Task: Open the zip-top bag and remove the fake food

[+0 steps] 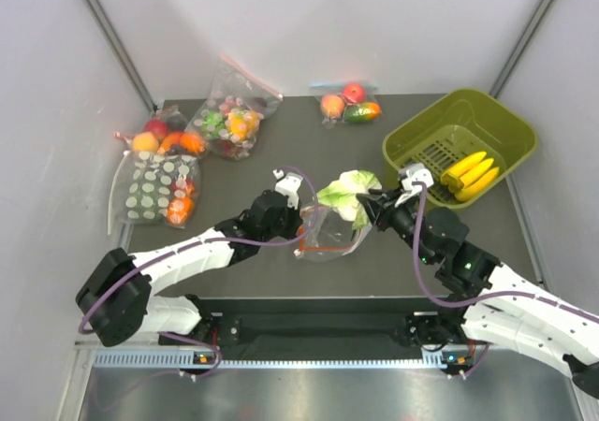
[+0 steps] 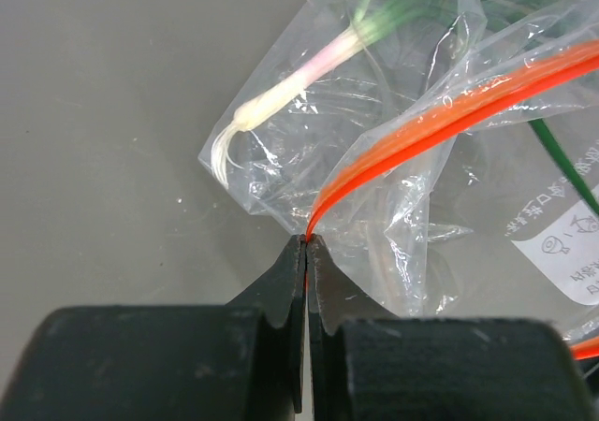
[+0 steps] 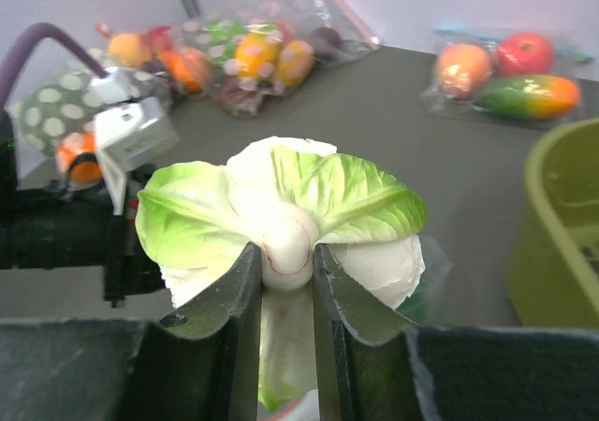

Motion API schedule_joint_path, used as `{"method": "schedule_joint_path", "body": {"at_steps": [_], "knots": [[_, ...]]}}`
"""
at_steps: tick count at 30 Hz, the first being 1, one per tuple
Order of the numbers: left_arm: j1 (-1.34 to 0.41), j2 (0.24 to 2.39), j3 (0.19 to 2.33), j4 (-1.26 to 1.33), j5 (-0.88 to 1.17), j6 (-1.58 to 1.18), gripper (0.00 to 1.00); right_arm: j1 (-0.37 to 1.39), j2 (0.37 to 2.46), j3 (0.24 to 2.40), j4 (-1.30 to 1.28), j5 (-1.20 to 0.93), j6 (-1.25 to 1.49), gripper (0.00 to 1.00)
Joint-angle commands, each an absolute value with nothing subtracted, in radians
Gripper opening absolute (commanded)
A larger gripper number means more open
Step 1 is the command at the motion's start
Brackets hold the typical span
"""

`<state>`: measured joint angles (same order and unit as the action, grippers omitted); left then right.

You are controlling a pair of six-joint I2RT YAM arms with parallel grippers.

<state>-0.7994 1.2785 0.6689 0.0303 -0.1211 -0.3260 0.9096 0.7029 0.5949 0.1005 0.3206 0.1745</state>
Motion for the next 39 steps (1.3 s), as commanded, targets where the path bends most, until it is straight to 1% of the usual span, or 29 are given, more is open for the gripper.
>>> {"method": "schedule_joint_path", "body": {"at_steps": [1,8,11,13,14,17,20,22,25,28,29,30,31,32,34,35,38,39], "knots": [[-0.793,1.250,0.660,0.043,-0.155,-0.307,0.00,0.873,0.646,0.684,0.007,0.416,0.129,0.02],[-0.773,1.200,0.641,0.025,-0.144,-0.295,0.00,0.714,0.603,0.799,-0.153,0.456,0.092,0.02],[-0.762,1.180,0.635,0.014,-0.129,-0.290,0.00,0.585,0.641,0.856,-0.196,0.453,0.071,0.02],[-0.759,1.157,0.630,0.006,-0.126,-0.287,0.00,0.525,0.676,0.883,-0.206,0.424,0.063,0.02],[-0.759,1.149,0.624,0.003,-0.126,-0.285,0.00,0.461,0.689,0.911,-0.224,0.413,0.070,0.01],[-0.756,1.115,0.617,0.003,-0.126,-0.281,0.00,0.349,0.758,0.963,-0.250,0.344,0.095,0.01],[-0.756,1.089,0.614,-0.034,-0.127,-0.273,0.00,0.168,0.834,0.991,-0.268,0.235,0.144,0.01],[-0.755,1.072,0.612,-0.043,-0.127,-0.268,0.00,0.121,0.885,0.996,-0.278,0.193,0.152,0.01],[-0.755,1.055,0.607,-0.052,-0.130,-0.264,0.00,0.075,0.931,0.991,-0.287,0.198,0.152,0.02],[-0.753,1.048,0.603,-0.057,-0.132,-0.261,0.00,0.038,0.951,0.977,-0.282,0.187,0.147,0.06],[-0.753,1.046,0.603,-0.055,-0.132,-0.259,0.00,0.026,0.954,0.973,-0.281,0.186,0.146,0.21],[-0.753,1.045,0.604,-0.058,-0.130,-0.258,0.00,0.023,0.960,0.973,-0.282,0.189,0.143,0.32],[-0.752,1.045,0.603,-0.057,-0.129,-0.258,0.00,0.021,0.962,0.973,-0.282,0.192,0.140,0.44],[-0.753,1.046,0.604,-0.057,-0.127,-0.256,0.00,0.020,0.963,0.982,-0.294,0.195,0.137,0.69],[-0.752,1.045,0.604,-0.052,-0.124,-0.255,0.00,0.021,0.968,0.989,-0.305,0.199,0.132,0.77],[-0.752,1.046,0.606,-0.052,-0.123,-0.255,0.00,0.020,0.965,0.992,-0.304,0.201,0.132,0.90],[-0.752,1.046,0.604,-0.052,-0.123,-0.256,0.00,0.020,0.930,0.991,-0.298,0.173,0.126,0.96],[-0.752,1.043,0.604,-0.052,-0.126,-0.259,0.00,0.021,0.917,0.989,-0.296,0.164,0.127,0.96]]}}
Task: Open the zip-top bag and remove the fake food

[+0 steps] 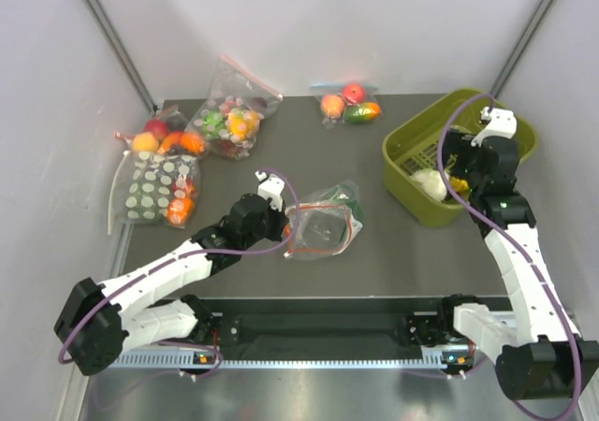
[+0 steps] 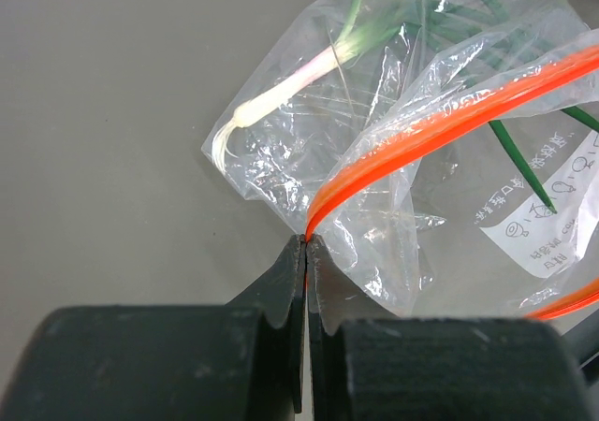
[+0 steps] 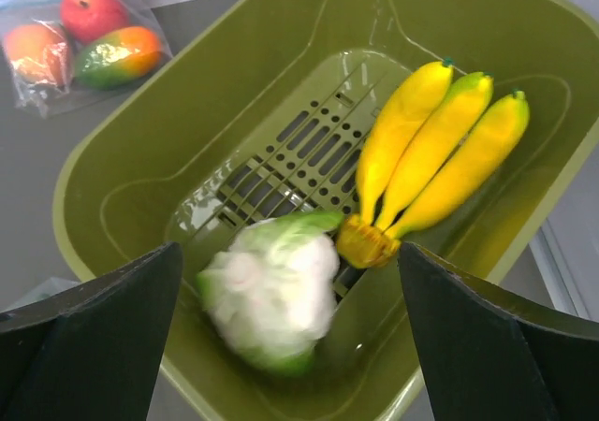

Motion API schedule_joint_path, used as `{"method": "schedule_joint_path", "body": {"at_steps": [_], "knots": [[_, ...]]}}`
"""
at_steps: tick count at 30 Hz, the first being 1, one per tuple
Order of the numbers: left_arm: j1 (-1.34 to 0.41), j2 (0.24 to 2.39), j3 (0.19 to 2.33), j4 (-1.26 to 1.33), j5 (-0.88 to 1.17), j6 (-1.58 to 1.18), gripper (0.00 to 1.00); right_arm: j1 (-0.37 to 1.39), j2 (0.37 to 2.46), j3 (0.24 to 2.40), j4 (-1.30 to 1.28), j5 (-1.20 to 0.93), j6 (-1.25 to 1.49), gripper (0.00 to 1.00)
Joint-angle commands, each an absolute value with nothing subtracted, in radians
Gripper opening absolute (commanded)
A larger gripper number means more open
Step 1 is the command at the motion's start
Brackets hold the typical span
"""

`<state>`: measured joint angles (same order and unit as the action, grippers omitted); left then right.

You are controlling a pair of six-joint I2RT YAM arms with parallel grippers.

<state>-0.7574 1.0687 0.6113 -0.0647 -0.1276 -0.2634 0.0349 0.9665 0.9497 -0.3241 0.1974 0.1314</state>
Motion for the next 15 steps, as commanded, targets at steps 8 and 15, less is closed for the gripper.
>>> {"method": "schedule_joint_path", "body": {"at_steps": [8,15], "knots": [[-0.752,1.028,0.617,-0.054,-0.135,-0.281,0.00,0.195,0.793,0.948,-0.291,-0.035,0.100,0.90],[-0.752,1.025,0.630,-0.060,-0.130,-0.287,0.00,0.566,0.779,0.904,-0.258,0.016,0.126,0.87]]}}
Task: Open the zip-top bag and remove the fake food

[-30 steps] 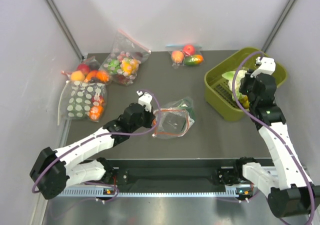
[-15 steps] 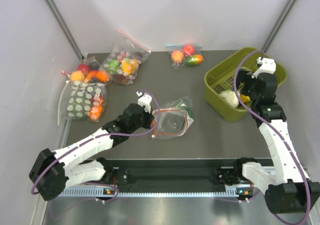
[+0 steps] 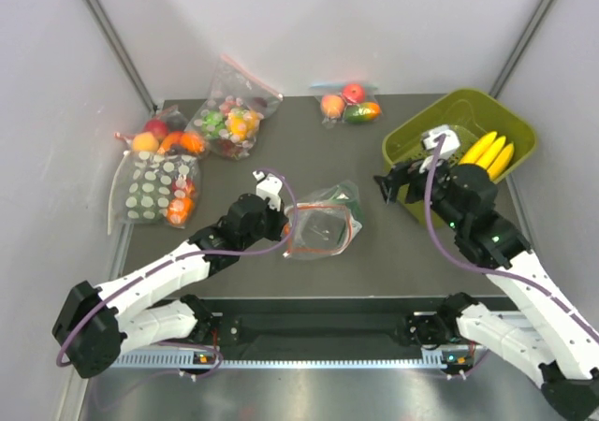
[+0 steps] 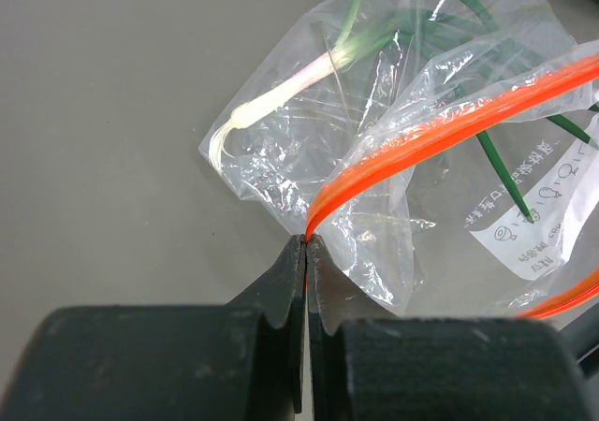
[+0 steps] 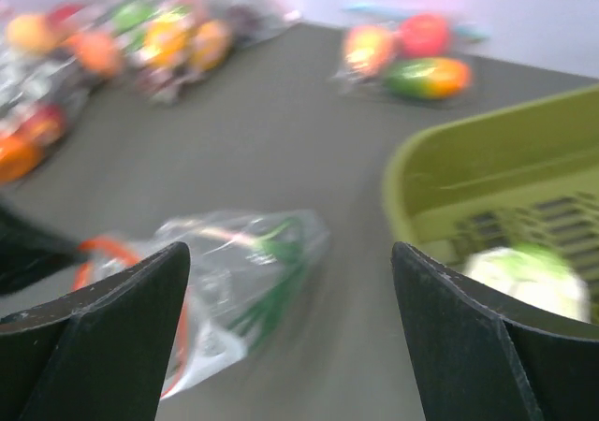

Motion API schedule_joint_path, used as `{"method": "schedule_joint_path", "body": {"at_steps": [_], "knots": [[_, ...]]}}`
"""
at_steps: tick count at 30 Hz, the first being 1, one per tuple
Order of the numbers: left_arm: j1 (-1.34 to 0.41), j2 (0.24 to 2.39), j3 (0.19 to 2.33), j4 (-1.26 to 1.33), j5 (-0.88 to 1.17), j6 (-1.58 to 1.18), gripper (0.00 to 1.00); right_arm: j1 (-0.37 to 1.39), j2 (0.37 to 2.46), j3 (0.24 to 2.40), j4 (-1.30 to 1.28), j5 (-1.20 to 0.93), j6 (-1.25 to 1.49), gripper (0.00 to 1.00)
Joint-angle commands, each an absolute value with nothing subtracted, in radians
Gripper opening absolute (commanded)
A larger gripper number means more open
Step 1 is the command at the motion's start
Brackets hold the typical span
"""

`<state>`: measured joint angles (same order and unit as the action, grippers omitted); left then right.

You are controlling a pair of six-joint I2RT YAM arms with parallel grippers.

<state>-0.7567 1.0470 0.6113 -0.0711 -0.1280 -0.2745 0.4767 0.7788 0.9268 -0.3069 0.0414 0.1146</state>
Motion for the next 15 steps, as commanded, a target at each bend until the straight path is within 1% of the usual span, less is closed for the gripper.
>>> {"method": "schedule_joint_path", "body": {"at_steps": [1,2,4,5,7,11,15], "knots": [[-0.752,1.025,0.634,-0.060,-0.133,-0.288,0.00,0.601,0.779,0.897,-0.250,0.018,0.132,0.87],[-0.752,1.025,0.634,-0.063,-0.135,-0.288,0.00,0.694,0.779,0.884,-0.227,0.029,0.127,0.87],[-0.752,1.028,0.635,-0.064,-0.135,-0.288,0.00,0.800,0.791,0.876,-0.215,0.104,0.117,0.86],[-0.752,1.028,0.637,-0.064,-0.135,-0.290,0.00,0.893,0.802,0.877,-0.213,0.127,0.111,0.86],[-0.752,1.029,0.638,-0.061,-0.133,-0.290,0.00,0.990,0.839,0.876,-0.195,0.146,0.123,0.86],[-0.752,1.026,0.638,-0.063,-0.130,-0.295,0.00,1.074,0.937,0.859,-0.117,0.080,0.159,0.85],[-0.752,1.019,0.635,-0.061,-0.129,-0.298,0.00,1.097,1.040,0.844,-0.068,0.045,0.192,0.84]]}}
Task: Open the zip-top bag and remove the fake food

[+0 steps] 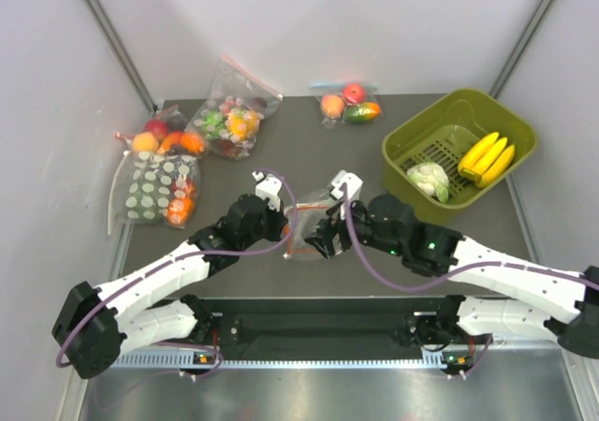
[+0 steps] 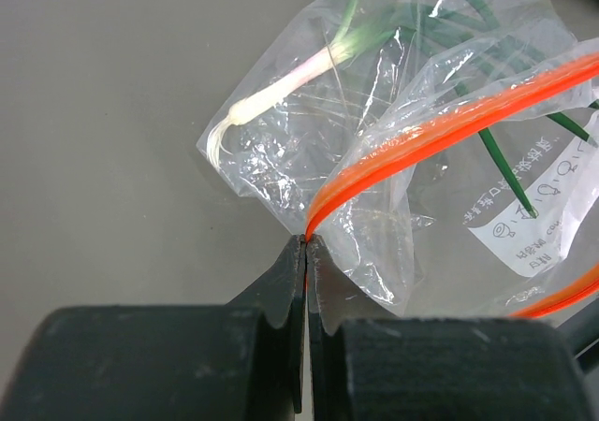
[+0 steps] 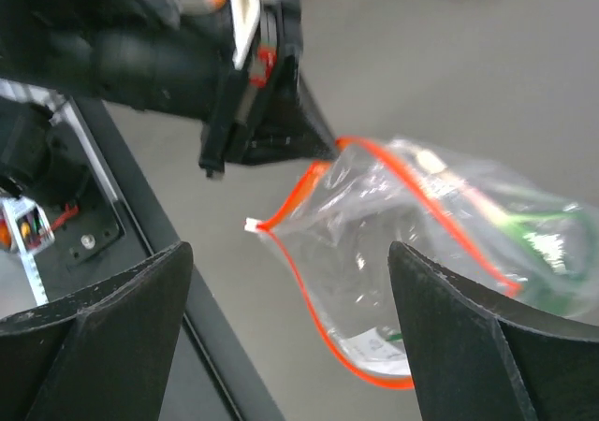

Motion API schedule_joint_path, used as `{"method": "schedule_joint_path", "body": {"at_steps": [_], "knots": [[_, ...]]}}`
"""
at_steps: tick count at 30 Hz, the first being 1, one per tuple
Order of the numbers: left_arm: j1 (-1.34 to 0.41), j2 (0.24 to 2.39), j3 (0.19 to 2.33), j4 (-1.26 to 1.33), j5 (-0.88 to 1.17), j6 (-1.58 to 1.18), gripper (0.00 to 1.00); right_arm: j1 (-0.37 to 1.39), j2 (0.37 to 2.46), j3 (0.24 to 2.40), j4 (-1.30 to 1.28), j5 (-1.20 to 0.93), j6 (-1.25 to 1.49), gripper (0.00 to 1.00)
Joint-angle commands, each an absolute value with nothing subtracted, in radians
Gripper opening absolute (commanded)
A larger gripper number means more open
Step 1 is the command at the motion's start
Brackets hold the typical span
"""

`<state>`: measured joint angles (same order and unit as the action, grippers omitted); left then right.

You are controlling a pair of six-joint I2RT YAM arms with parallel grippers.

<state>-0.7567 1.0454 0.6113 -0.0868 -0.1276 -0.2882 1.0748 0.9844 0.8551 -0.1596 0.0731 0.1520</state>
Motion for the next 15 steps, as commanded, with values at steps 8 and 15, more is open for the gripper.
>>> {"method": "schedule_joint_path", "body": {"at_steps": [8,15], "knots": [[-0.752,0.997,0.635,-0.077,-0.124,-0.285,0.00,1.098,1.228,0.822,-0.008,0.054,0.262,0.81],[-0.752,0.985,0.629,-0.087,-0.130,-0.276,0.00,1.049,1.296,0.836,-0.025,0.097,0.317,0.80]]}}
